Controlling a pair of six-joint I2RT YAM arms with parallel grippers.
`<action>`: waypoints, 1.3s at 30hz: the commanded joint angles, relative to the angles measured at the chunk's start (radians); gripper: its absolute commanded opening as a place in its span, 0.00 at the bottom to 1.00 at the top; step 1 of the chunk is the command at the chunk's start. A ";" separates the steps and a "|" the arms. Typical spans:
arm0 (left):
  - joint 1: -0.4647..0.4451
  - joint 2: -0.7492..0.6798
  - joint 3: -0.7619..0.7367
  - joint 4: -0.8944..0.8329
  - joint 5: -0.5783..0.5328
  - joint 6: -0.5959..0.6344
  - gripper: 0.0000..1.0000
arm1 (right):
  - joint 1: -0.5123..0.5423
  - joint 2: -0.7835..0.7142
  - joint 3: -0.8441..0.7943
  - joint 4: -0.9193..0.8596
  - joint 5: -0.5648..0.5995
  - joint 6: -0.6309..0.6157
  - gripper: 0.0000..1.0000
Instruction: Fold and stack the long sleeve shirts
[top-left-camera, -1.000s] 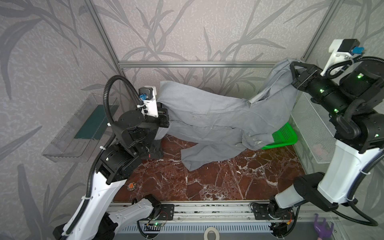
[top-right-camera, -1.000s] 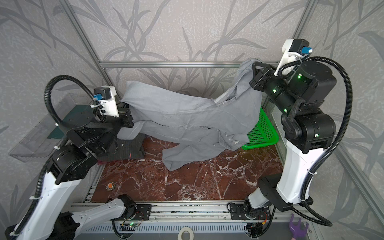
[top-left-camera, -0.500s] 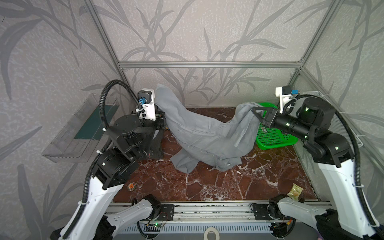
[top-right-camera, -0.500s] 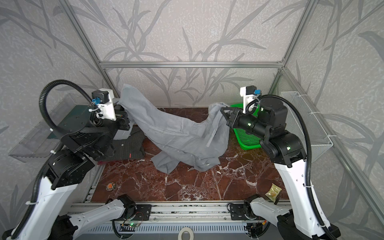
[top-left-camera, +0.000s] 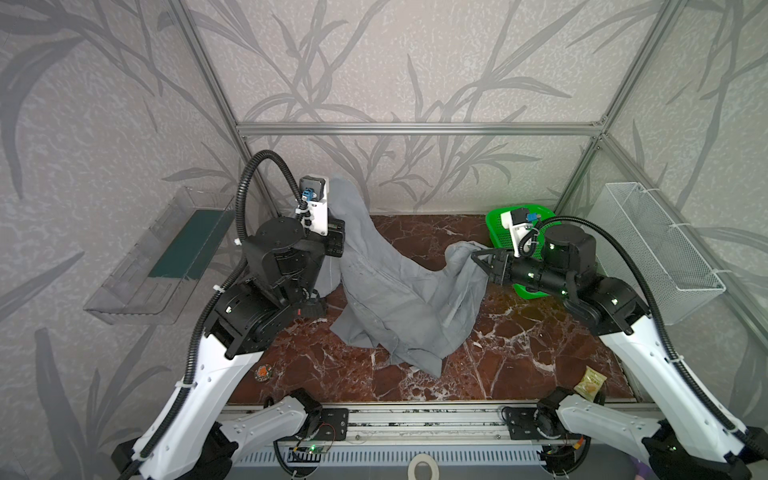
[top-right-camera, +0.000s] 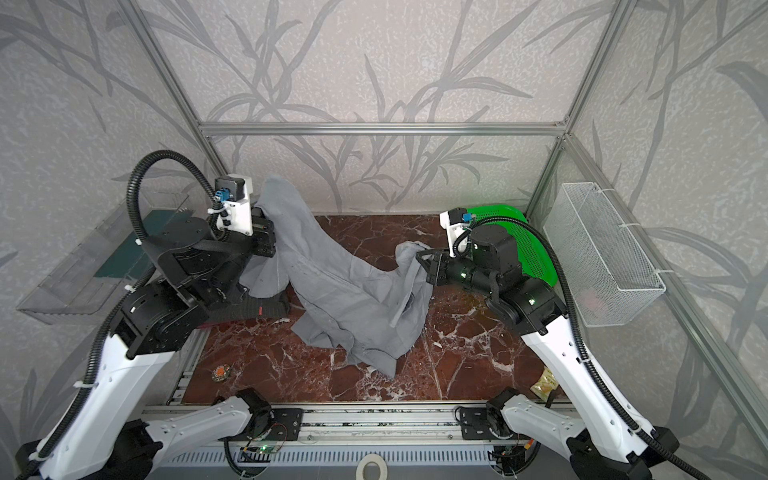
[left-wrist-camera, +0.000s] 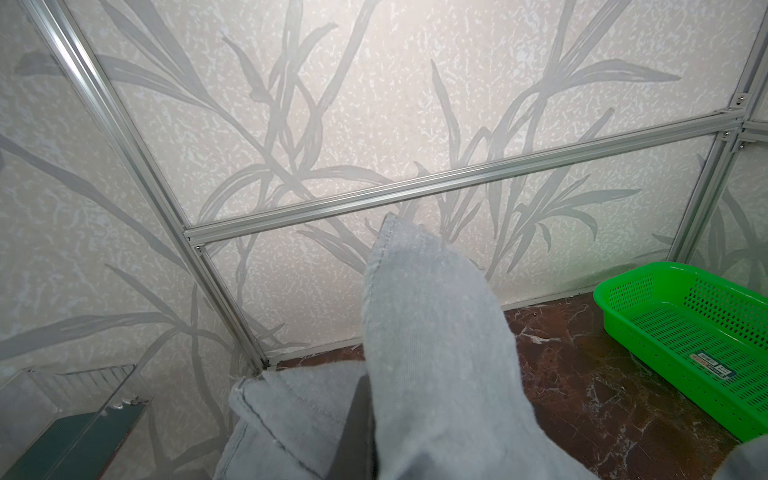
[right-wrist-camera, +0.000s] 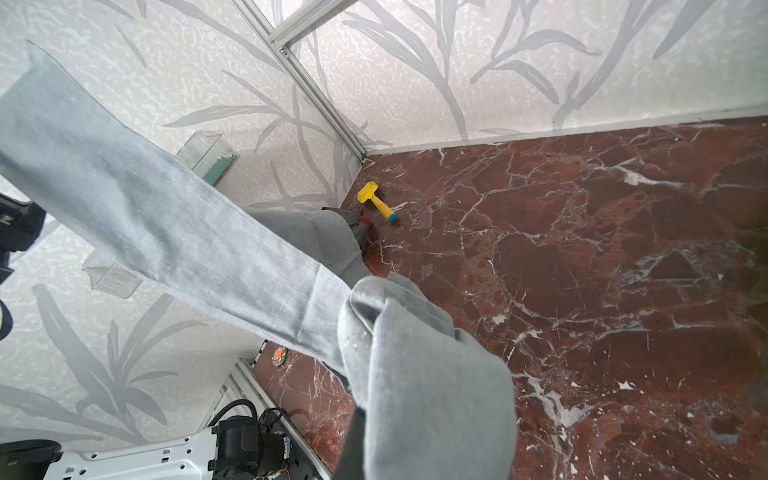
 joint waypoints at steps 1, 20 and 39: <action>0.003 0.000 0.018 0.013 0.006 -0.007 0.00 | -0.001 0.057 0.001 0.004 -0.053 -0.036 0.06; 0.001 0.101 0.223 -0.286 0.087 -0.138 0.00 | -0.136 0.019 -0.598 0.362 -0.265 0.226 0.76; -0.007 0.106 0.250 -0.306 0.114 -0.149 0.00 | 0.205 0.500 -0.696 0.800 -0.168 0.344 0.69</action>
